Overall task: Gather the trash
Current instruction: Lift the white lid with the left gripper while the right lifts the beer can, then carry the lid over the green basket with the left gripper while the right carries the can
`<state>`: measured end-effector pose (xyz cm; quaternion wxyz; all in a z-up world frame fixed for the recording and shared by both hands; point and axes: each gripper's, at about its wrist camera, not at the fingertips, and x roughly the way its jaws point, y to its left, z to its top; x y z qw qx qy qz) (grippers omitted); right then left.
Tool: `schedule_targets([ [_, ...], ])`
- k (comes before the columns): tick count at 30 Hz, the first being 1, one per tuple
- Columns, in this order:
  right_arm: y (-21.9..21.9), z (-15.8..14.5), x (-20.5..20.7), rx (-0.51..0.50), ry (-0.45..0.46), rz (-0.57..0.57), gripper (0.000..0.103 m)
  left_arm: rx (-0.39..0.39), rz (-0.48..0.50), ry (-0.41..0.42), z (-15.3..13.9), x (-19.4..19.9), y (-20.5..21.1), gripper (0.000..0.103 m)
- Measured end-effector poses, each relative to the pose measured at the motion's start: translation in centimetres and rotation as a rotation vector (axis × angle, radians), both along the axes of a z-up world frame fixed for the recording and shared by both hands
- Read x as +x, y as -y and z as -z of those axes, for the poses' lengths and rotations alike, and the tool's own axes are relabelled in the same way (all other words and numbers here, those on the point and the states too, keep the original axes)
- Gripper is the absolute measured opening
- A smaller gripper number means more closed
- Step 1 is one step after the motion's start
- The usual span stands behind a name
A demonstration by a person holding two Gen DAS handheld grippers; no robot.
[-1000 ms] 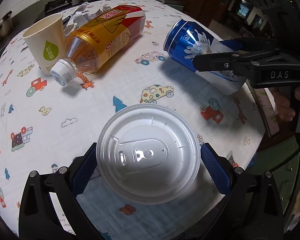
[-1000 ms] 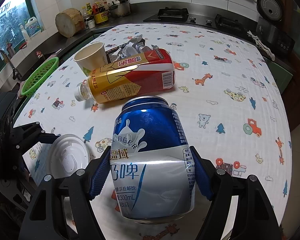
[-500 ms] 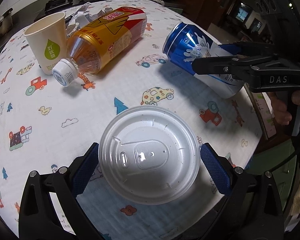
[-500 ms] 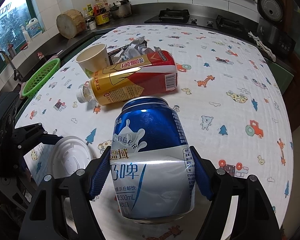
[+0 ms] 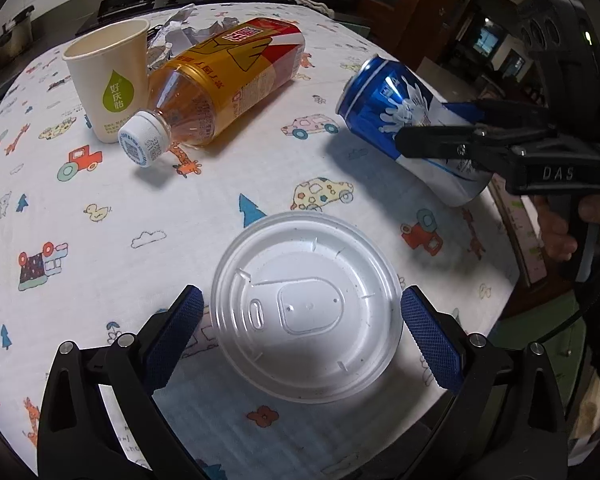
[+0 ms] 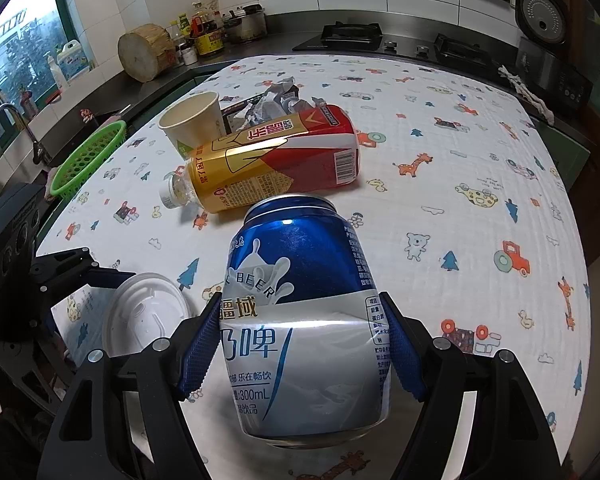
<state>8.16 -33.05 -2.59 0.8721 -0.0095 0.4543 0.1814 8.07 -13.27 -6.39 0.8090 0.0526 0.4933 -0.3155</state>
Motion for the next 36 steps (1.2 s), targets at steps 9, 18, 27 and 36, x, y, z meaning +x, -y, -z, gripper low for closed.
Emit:
schedule_targets([
  [9, -0.3, 0.2, 0.0, -0.005, -0.007, 0.001, 0.072, 0.131, 0.049, 0.086, 0.2, -1.1, 2.0, 0.098],
  [18, -1.2, -0.4, 0.0, -0.005, -0.001, -0.007, 0.072, 0.108, 0.034, 0.164, -1.2, -1.9, 1.1, 0.093],
  [27, -4.7, -2.1, 0.3, -0.008, 0.020, -0.057, 0.072, 0.067, -0.044, 0.225, -3.5, -1.9, -2.5, 0.092],
  [36, -11.0, -4.4, 1.5, -0.019, 0.048, -0.149, 0.072, 0.008, -0.225, 0.277, -6.5, -0.9, -10.9, 0.092],
])
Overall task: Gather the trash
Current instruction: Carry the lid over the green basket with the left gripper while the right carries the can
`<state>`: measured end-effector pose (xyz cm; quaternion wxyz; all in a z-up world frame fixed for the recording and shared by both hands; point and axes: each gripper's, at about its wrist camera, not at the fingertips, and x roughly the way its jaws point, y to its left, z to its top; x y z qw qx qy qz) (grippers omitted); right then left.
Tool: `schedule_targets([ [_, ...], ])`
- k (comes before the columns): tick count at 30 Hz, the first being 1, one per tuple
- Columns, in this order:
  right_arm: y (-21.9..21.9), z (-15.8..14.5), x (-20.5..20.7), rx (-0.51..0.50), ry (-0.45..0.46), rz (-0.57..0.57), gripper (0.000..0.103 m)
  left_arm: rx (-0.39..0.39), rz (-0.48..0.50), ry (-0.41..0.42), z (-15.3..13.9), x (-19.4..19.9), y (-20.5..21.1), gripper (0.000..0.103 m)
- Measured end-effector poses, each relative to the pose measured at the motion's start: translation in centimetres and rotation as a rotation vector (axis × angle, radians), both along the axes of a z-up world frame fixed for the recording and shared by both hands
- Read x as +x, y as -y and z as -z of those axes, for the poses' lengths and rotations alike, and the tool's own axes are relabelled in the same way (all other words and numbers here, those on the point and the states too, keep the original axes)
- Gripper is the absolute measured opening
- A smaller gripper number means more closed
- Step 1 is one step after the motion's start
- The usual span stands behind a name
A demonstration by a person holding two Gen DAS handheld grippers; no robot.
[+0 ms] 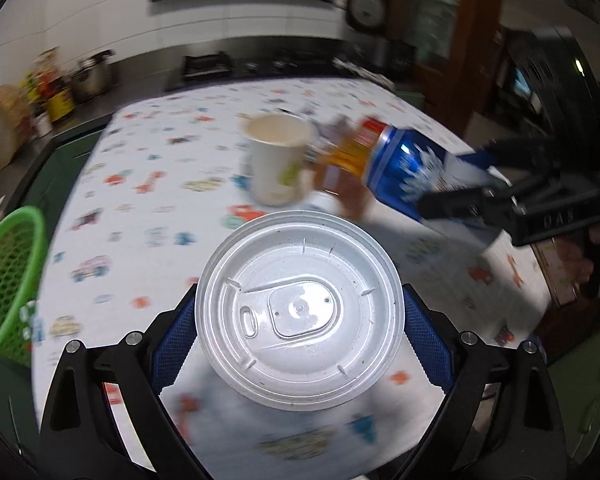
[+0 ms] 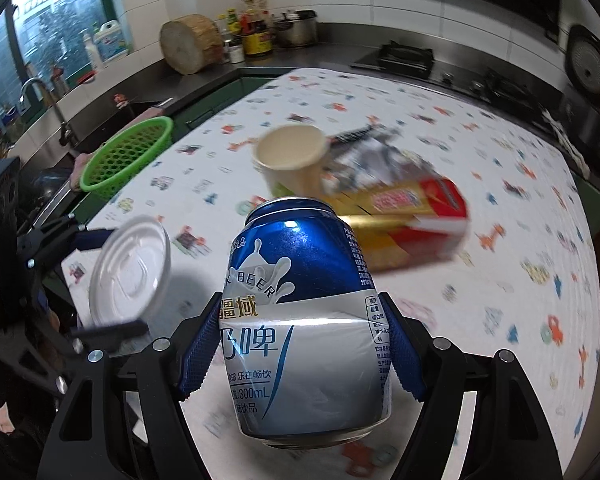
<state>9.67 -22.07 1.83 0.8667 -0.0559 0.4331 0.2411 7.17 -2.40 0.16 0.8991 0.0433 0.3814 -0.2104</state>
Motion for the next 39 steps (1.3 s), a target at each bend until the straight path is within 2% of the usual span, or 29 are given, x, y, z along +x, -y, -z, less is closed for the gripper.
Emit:
schedule_targets([
  [10, -9.8, -1.9, 2.5, -0.011, 0.012, -0.130, 0.072, -0.009, -0.251, 0.061, -2.4, 1.8, -12.1, 0.092],
  [15, -15.0, -2.7, 3.8, -0.023, 0.017, -0.199, 0.072, -0.026, -0.376, 0.059, -3.3, 3.2, -18.9, 0.092],
  [21, -20.5, -3.3, 5.5, -0.031, 0.019, -0.262, 0.072, -0.023, -0.493, 0.039, -3.3, 5.1, -25.0, 0.092],
  [28, -26.0, -4.2, 8.4, -0.014, 0.018, -0.299, 0.072, -0.035, -0.616, -0.039, -1.0, 9.3, -31.2, 0.093],
  [33, -29.3, -4.1, 10.3, -0.006, 0.007, -0.317, 0.072, -0.021, -0.677, -0.095, 1.3, 11.2, -33.7, 0.094],
  [39, -32.2, -3.6, 12.6, 0.028, -0.027, -0.323, 0.072, -0.061, -0.718, -0.141, 2.8, 11.7, -35.9, 0.095],
])
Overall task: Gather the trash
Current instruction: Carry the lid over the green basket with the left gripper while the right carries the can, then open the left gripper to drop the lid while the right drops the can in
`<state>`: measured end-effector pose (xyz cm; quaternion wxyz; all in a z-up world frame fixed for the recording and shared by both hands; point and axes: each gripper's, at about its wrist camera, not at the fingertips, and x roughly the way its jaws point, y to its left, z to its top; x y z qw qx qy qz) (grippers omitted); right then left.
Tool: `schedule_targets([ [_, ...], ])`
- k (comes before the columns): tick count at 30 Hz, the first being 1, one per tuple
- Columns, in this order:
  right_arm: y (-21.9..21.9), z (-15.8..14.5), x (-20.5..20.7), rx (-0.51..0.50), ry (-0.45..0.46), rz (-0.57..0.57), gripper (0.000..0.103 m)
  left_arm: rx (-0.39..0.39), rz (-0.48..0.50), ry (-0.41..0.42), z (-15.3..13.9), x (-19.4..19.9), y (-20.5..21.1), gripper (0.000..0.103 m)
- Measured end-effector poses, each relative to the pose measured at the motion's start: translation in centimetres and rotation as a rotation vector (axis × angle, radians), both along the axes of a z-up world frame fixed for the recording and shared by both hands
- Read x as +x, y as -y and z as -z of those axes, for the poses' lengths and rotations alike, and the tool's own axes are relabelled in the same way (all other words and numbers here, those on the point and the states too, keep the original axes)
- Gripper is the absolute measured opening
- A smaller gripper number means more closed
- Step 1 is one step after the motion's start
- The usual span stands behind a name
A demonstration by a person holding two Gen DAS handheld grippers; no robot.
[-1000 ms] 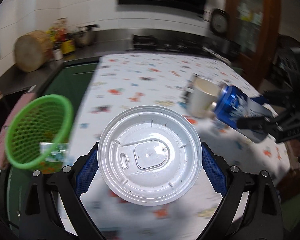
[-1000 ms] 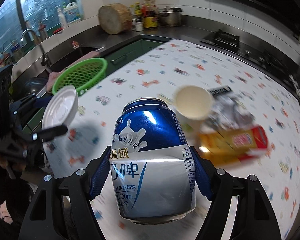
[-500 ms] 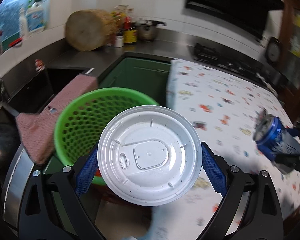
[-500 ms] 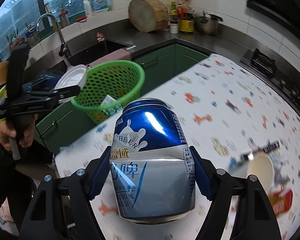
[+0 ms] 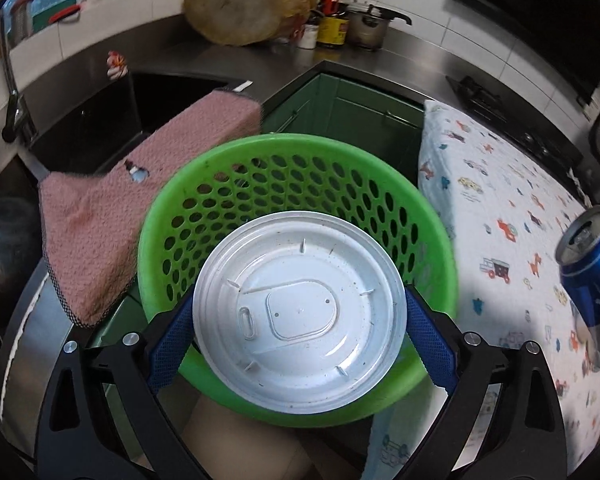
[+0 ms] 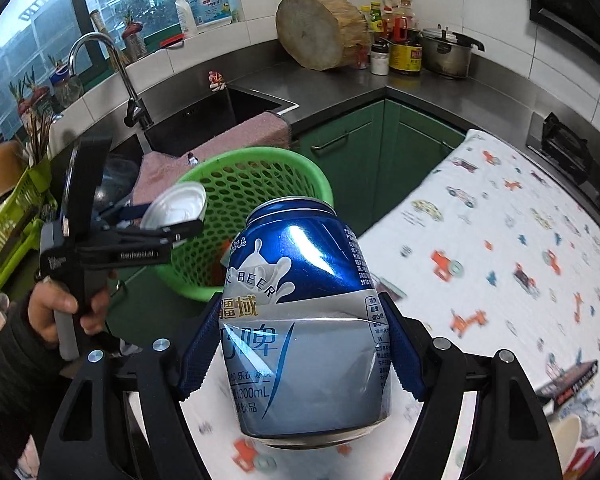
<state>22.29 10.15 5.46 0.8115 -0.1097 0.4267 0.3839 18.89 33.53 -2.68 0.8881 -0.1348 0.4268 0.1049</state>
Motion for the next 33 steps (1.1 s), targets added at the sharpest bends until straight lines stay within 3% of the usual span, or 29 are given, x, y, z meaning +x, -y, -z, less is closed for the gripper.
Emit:
schedule_targets([
  [10, -4.9, 1.4, 2.2, 0.039, -0.052, -0.020, 0.072, -0.071, -0.070, 0.024, 0.3, -2.4, -2.6, 0.098],
  [22, -11.9, 4.0, 2.9, 0.034, -0.094, -0.059, 0.073, -0.051, -0.106, 0.041, 0.3, -6.2, -3.5, 0.098],
  [25, -12.1, 3.8, 2.8, 0.053, -0.092, -0.060, 0.086, -0.057, -0.112, 0.034, 0.7, -6.4, -3.8, 0.098],
  [33, -9.9, 2.1, 1.8, 0.069, -0.057, -0.061, 0.086, -0.056, -0.101, 0.040, 0.4, -6.6, -3.3, 0.098],
])
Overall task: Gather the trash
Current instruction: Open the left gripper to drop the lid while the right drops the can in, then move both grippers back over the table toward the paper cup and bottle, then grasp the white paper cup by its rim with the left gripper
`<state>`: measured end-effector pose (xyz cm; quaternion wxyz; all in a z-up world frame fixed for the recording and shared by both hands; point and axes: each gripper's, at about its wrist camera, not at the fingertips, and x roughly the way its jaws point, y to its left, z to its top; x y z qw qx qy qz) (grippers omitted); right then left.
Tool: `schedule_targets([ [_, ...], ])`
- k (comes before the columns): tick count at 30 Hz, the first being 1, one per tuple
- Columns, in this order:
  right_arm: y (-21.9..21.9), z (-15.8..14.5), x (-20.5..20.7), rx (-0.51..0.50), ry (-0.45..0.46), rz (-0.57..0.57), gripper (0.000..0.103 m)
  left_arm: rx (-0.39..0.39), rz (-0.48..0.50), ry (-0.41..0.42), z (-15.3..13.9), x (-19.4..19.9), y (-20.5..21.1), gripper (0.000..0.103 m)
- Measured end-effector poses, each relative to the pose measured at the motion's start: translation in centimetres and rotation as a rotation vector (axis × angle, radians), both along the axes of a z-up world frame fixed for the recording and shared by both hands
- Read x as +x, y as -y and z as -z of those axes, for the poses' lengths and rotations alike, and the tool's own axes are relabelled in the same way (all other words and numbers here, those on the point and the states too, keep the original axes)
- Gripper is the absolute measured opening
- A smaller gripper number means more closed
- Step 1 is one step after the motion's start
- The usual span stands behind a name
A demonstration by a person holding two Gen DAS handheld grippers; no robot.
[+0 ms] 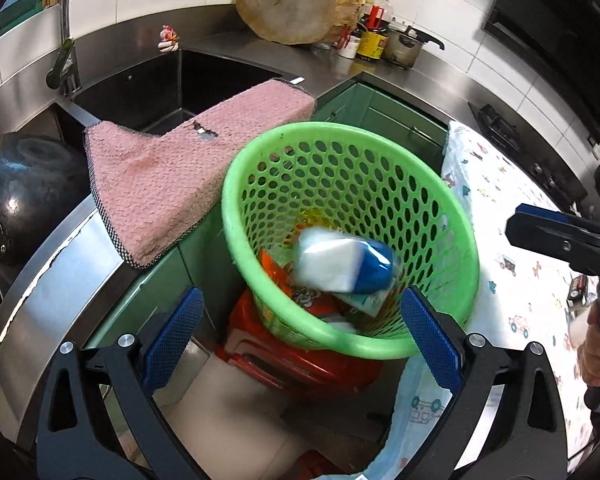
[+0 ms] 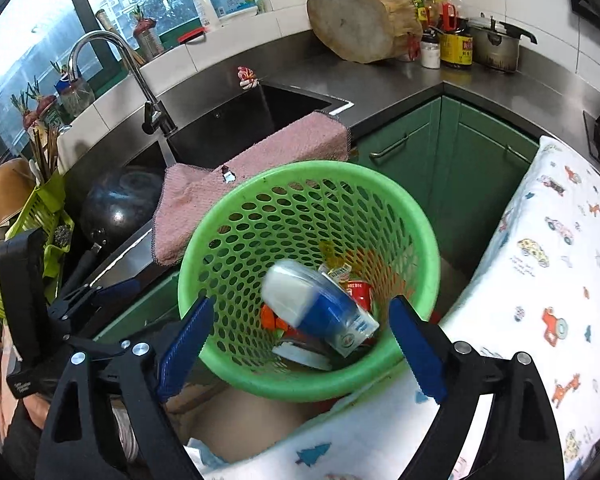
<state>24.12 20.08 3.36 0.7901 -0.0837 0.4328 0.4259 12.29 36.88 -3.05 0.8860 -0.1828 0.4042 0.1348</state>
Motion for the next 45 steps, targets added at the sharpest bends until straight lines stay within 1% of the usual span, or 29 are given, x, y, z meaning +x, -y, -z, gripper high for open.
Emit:
schedule_targets([
  [6, 4.1, -1.1, -1.0, 0.012, 0.020, 0.032, 0.089, 0.023, 0.034, 0.017, -1.2, 0.0, 2.1, 0.098],
  [11, 8.7, -1.6, -1.9, 0.017, 0.037, 0.097, 0.090, 0.027, 0.074, 0.033, -2.2, 0.1, 4.4, 0.098],
  [17, 15.9, -1.6, -3.1, -0.009, 0.054, 0.193, 0.091, 0.038, 0.140, 0.053, -3.5, 0.4, 8.1, 0.098],
  [29, 31.4, -2.0, -5.1, -0.058, 0.080, 0.397, 0.093, 0.036, 0.310, 0.059, -5.4, 2.1, 18.6, 0.098],
  [35, 38.2, -1.9, -5.9, -0.085, 0.095, 0.477, 0.093, 0.039, 0.383, 0.058, -6.2, 2.9, 23.7, 0.098],
  [41, 43.2, -1.6, -5.7, -0.101, 0.089, 0.536, 0.093, 0.026, 0.440, 0.034, -6.2, 3.7, 27.8, 0.098],
  [45, 44.9, -1.7, -4.9, -0.106, 0.091, 0.554, 0.093, 0.013, 0.462, 0.014, -6.0, 4.6, 30.0, 0.098],
])
